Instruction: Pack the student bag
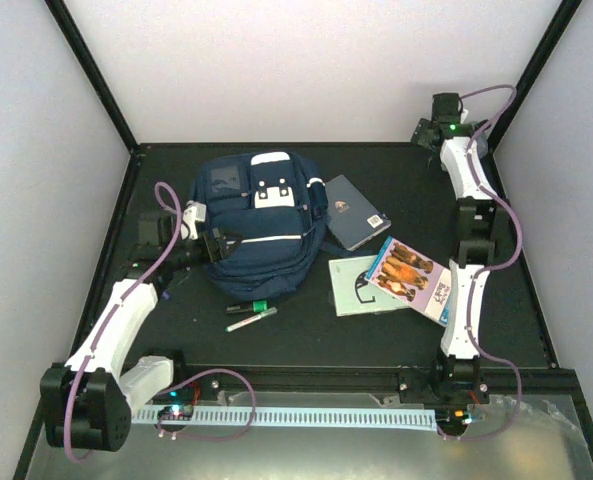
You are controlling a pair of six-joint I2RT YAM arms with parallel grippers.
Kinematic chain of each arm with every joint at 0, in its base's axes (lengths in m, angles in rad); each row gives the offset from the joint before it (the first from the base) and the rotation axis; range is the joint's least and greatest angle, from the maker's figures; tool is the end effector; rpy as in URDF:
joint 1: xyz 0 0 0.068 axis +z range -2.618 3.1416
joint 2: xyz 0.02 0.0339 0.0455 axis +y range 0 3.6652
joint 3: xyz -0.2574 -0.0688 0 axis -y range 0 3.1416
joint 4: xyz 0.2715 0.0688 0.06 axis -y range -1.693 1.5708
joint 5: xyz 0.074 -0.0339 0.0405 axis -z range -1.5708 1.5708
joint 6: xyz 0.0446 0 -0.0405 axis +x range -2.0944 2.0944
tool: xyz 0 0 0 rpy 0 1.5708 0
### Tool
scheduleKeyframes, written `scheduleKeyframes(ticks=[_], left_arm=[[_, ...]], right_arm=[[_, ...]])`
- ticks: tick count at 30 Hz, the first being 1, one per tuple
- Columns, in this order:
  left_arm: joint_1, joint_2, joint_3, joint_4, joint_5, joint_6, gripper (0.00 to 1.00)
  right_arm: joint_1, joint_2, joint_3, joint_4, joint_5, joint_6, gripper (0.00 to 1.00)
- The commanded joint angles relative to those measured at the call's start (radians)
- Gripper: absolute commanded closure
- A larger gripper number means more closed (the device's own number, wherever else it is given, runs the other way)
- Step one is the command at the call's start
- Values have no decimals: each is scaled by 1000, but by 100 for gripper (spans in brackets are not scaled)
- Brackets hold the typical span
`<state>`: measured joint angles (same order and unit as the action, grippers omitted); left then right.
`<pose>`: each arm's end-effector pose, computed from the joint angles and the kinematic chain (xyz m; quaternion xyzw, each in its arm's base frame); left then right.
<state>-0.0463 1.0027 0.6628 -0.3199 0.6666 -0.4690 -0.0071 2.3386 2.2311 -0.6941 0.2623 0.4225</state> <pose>0.2421 -0.0388 0.2297 -0.0373 0.8599 -0.3900 0.3271 0.5565 -0.0155 0.2451 0.2438 0.8874 -0.0419 0.3890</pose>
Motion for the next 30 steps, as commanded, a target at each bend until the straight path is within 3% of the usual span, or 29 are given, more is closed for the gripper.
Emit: scheduleKeyframes(ticks=[1,13,24,25,29,30], left_arm=[[-4,11,17,23,6,2,16],[-4,42,11,44,2,5,16],[-4,94,14,67,13,16,16],[-3,96,14,69,14,16,15],[-4,104,18,73,14,21,15],[-3,105,18,74,14,22,16]], right_arm=[[-33,61,86,53,58,106,0],[-51,158,104,178,109,51,0],[-40,196,95,149,142,84,7],[-40,194,85,148,162,96,10],[-46,188,71,166,162,92,45],[-46,190,76,168,164,91,48]])
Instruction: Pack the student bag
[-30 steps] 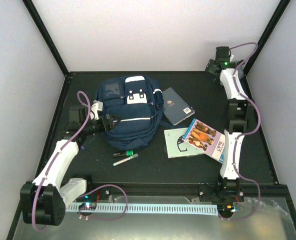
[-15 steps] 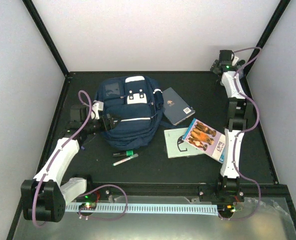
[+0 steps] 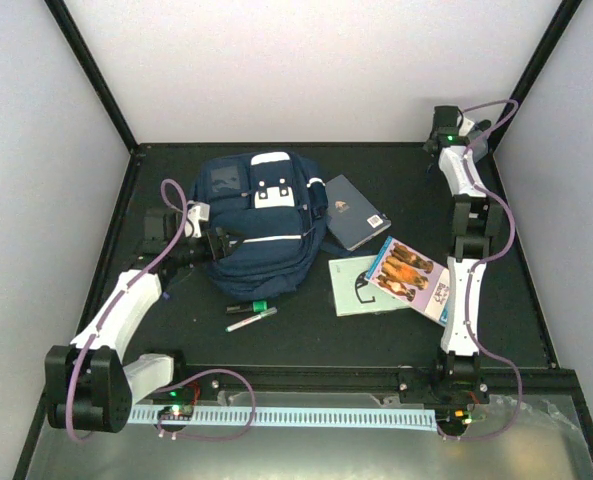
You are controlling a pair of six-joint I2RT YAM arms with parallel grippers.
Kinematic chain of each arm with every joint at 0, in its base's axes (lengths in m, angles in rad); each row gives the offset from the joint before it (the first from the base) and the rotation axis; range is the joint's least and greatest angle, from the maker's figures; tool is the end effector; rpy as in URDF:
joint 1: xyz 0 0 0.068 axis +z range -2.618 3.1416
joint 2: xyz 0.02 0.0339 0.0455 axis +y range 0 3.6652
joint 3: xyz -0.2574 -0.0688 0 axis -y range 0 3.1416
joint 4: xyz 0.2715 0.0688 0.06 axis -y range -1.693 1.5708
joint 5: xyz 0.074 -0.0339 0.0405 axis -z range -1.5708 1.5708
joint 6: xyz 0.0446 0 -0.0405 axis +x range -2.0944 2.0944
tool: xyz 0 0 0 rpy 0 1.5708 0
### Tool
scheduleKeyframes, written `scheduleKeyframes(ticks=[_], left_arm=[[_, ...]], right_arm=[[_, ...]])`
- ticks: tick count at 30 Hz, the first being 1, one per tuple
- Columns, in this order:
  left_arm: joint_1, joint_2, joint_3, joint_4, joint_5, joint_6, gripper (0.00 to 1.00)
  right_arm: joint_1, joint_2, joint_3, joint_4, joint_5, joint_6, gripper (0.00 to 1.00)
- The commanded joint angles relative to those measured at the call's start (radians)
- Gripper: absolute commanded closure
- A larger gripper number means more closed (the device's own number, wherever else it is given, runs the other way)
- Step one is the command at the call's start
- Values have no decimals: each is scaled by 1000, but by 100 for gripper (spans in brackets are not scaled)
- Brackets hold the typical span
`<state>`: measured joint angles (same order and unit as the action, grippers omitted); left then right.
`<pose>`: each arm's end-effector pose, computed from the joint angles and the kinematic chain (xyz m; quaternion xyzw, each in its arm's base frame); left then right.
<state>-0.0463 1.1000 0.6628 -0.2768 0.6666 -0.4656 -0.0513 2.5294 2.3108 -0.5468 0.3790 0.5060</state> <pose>0.2555 -0.0394 0.2109 -0.0460 0.8690 -0.3873 0.3044 0.5903 -0.0468 0.1811 0.3195 0.8484 -0.0821 0.4140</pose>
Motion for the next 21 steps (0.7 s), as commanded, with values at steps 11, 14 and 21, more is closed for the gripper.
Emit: scheduleKeyframes(ticks=[11,14,21], left_arm=[[-4,8,15,29,13,25,15],[-3,6,13,29,12,25,15],[-3,3,13,21,13,31,15]], right_arm=[[-2,20,24,-40,13,20,30],[-2,18,22,-46,17,33,51],[-1,-8,4,-40,4,33,98]])
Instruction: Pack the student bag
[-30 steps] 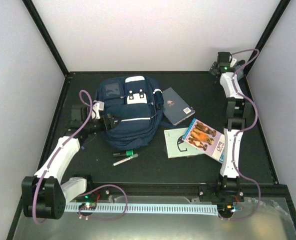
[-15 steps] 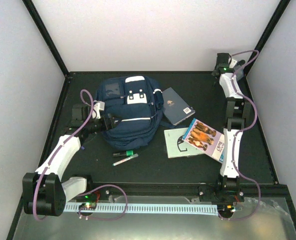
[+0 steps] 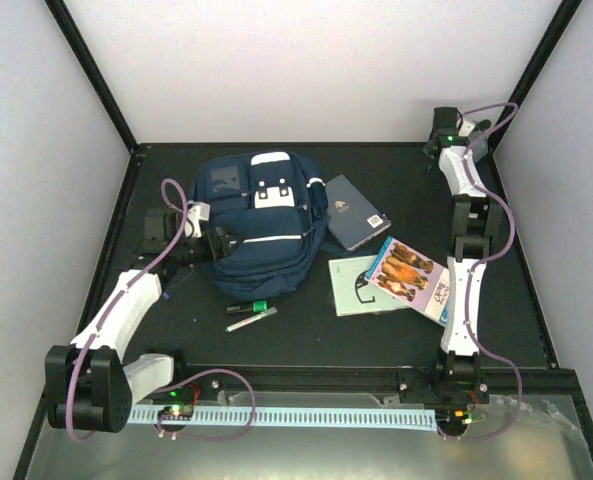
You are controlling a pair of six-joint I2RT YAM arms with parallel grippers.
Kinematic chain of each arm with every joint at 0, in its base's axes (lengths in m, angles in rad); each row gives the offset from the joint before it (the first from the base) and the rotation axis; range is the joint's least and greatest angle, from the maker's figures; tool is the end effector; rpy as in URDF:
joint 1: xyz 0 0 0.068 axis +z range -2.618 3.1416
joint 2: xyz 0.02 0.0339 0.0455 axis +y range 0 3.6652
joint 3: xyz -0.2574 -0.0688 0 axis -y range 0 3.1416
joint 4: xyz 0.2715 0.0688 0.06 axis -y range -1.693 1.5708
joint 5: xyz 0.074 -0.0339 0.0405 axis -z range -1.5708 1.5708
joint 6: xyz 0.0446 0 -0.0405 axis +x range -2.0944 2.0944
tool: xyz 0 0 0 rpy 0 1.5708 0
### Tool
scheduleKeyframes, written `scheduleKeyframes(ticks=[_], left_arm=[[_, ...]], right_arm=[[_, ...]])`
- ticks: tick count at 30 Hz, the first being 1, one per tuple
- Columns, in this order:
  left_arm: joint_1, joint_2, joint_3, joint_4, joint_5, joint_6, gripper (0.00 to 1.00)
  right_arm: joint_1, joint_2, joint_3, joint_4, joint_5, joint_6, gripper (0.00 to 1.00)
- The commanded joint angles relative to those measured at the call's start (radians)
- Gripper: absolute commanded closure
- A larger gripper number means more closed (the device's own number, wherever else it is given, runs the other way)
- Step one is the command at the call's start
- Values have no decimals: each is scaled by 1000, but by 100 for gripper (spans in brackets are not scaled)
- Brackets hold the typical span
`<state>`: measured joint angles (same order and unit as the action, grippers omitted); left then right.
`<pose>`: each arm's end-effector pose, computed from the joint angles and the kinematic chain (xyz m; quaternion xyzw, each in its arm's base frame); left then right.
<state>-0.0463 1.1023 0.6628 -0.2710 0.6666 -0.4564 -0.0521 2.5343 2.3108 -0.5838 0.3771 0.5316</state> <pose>0.2561 -0.0395 0.2108 -0.0413 0.8687 -0.3860 0.3077 0.5876 -0.0471 0.1753 0.3292 0.8529 -0.0821 0.3968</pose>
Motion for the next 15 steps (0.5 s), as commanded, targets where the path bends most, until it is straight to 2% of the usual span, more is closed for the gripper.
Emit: scheduleKeyframes(ticks=[1,5,8,15], left_arm=[[-4,-3,14,15,12,22,15],[-4,-11,12,16,12,16,15],[-3,-21,9,19,14,9,15],[-4,-67,-9,17,20,7,15]], right_arm=[[3,-28,-10,1,10,2,98],[19,-114,-70,7,15,-29,98],[34,-209,-174,14,-18,-42,98],[80,-555,-620,115,-59,-42,98]])
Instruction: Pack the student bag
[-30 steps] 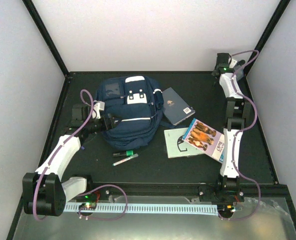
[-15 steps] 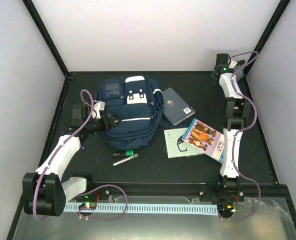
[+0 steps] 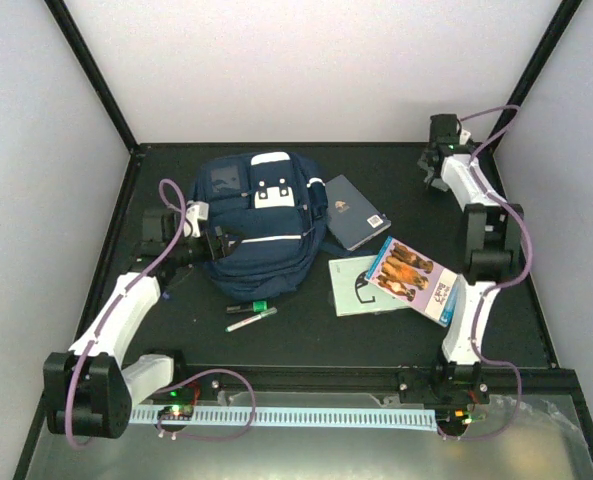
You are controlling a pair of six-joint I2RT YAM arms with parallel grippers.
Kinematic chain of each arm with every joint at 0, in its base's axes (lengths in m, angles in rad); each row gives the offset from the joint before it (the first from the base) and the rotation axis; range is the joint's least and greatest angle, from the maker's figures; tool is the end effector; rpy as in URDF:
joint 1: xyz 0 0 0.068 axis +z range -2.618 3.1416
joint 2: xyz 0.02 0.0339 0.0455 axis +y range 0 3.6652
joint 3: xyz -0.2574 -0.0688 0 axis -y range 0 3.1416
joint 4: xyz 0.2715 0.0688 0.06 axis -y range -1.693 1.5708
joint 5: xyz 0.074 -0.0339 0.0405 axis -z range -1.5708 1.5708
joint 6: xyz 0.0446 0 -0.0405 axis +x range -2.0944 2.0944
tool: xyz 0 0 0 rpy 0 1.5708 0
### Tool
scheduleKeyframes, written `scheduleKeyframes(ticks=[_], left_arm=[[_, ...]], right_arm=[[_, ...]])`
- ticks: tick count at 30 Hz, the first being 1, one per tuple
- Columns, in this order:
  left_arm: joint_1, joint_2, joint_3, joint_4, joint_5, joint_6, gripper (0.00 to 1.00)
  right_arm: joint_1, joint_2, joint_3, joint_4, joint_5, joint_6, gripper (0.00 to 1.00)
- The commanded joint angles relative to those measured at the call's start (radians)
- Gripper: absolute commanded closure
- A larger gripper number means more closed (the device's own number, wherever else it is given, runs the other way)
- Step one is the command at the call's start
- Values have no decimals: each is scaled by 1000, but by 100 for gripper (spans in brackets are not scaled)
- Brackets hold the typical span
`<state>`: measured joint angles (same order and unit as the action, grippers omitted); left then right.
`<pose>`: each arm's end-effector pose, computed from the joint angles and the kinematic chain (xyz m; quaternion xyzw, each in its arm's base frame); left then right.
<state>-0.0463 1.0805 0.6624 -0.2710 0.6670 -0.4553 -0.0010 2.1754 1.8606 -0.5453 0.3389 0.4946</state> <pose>0.2539 -0.0394 0.2158 -0.0368 0.8651 -0.3869 0.3171 0.5188 -0.0153 0.2103 0.2835 0.8815 -0.0695 0.3712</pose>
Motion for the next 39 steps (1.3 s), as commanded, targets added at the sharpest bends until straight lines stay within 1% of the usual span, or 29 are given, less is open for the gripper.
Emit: scheduleKeyframes(ticks=[1,4,6,9,12,16,17,18,19,20,21,22,24,26,29,32,34,36,39], left_arm=[[-3,-54,-17,16,19,5,15],[-4,-73,-39,16,24,3,15],[-4,-81,-49,9,33,5,15],[-4,-102,-56,-3,44,15,15],[-4,-122,-58,-14,51,20,15],[-5,-143,-63,-28,56,20,15],[-4,-146,-63,-36,54,20,15],[-4,-149,-62,-47,53,24,15],[-5,-152,-60,-60,50,29,15],[-5,-155,-59,-75,46,34,15],[-5,-161,-57,-90,41,38,15],[-5,-168,-56,-106,35,45,15],[-5,-191,-54,-138,10,59,15],[-5,-208,-53,-166,-27,62,15],[-5,-219,-56,-187,-103,27,15],[-5,-212,-65,-198,-201,-31,15],[-6,-204,-82,-190,-293,-77,15],[5,-185,-108,-148,-377,-116,15],[28,-136,-115,-106,-368,-138,15]], right_arm=[[32,-248,-247,87,-36,2,98],[36,-427,-473,110,-59,33,98],[37,-577,-621,130,-64,36,98],[41,-750,-794,117,-77,29,98],[49,-914,-887,43,-81,28,98],[63,-1105,-982,-115,-47,79,98],[65,-1152,-1000,-153,-39,95,97],[66,-1199,-1021,-167,-54,80,85],[66,-1257,-1038,-181,-71,59,55],[67,-1297,-1045,-199,-90,39,16],[68,-1336,-1051,-196,-159,-9,3],[70,-1367,-1055,-183,-262,-73,0],[81,-1398,-1035,-196,-400,-123,1],[107,-1395,-1018,-197,-544,-164,3],[165,-1357,-1008,-184,-646,-161,8],[253,-1316,-1033,-119,-679,-127,11],[322,-1284,-1056,-56,-684,-102,12],[391,-1241,-1072,20,-688,-72,13],[459,-1156,-1104,136,-693,-35,15]])
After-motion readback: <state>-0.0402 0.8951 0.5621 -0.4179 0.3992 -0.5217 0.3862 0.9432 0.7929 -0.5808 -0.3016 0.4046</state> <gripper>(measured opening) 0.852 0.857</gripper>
